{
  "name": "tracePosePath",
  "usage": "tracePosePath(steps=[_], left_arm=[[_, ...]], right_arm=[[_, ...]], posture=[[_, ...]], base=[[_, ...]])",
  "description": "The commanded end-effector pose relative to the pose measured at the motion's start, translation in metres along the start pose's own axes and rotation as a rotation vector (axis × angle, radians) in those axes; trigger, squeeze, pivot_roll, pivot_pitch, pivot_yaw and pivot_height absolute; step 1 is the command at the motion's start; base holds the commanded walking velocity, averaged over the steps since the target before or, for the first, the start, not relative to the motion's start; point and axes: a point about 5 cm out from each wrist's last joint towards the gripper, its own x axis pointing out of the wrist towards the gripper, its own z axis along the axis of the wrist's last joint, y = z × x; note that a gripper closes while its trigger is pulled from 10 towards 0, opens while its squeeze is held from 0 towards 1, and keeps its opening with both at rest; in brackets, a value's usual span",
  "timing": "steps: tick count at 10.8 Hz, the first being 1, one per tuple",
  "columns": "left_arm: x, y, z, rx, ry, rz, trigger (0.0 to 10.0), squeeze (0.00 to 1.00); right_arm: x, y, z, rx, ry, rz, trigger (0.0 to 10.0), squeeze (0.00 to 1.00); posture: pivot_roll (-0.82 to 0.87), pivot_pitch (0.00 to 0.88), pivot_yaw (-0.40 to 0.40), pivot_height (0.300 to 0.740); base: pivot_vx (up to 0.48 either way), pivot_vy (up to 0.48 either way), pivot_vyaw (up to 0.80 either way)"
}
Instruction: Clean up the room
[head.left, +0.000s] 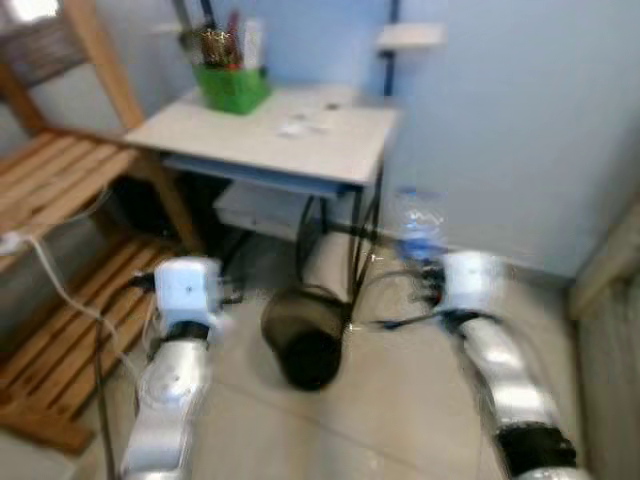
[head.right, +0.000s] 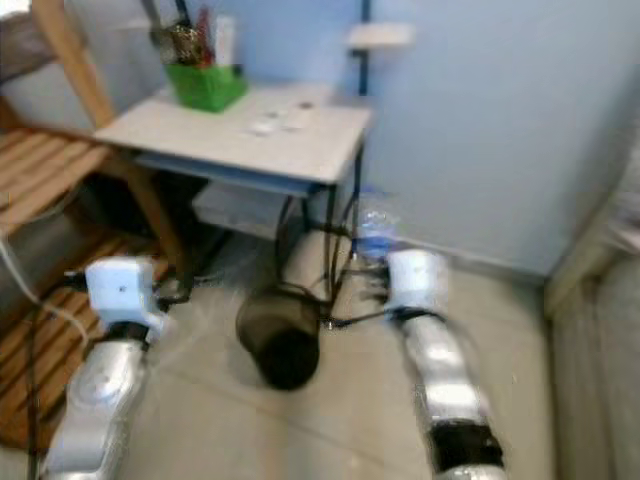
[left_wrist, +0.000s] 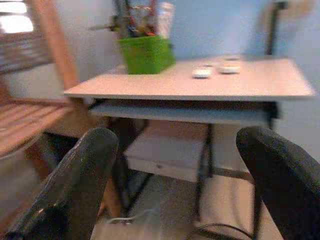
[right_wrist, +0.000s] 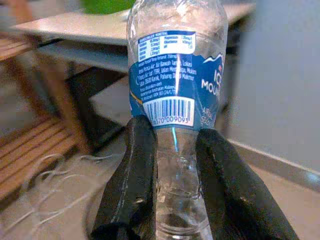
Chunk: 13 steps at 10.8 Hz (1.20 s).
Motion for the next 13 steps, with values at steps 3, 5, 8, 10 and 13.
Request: tracePosePath(steps=[3, 5, 8, 10, 13], left_arm=[[0.000, -0.006, 0.002, -0.010, -0.001, -0.020, 10.0, 0.00], [0.001, -0.006, 0.001, -0.007, 0.012, -0.024, 10.0, 0.00], [-0.002, -0.007, -0.001, 0.021, 0.041, -0.053, 10.0, 0.00], [-0.004, -0.009, -0.003, 0.050, 0.054, -0.087, 10.0, 0.00], [-0.002, -0.014, 0.001, 0.069, 0.040, -0.110, 10.0, 0.00]], right_arm=[[-0.002, -0.010, 0.004, -0.020, -0.019, -0.020, 10.0, 0.16], [-0.001, -0.009, 0.002, -0.019, -0.004, -0.023, 10.0, 0.11], [-0.003, -0.011, -0.016, -0.022, 0.082, -0.029, 10.0, 0.00], [-0.002, -0.016, -0.013, -0.053, 0.063, -0.096, 10.0, 0.00], [0.000, -0.012, -0.010, -0.055, 0.039, -0.091, 10.0, 0.00]], posture=[[-0.11, 0.000, 0.114, 0.740], [-0.10, 0.000, 0.116, 0.740], [-0.08, 0.000, 0.114, 0.740], [-0.07, 0.000, 0.117, 0.740], [-0.08, 0.000, 0.121, 0.740]], base=[[0.480, 0.000, 0.75], [0.240, 0.000, 0.66], [0.000, 0.000, 0.00], [0.000, 0.000, 0.00], [0.210, -0.240, 0.00]])
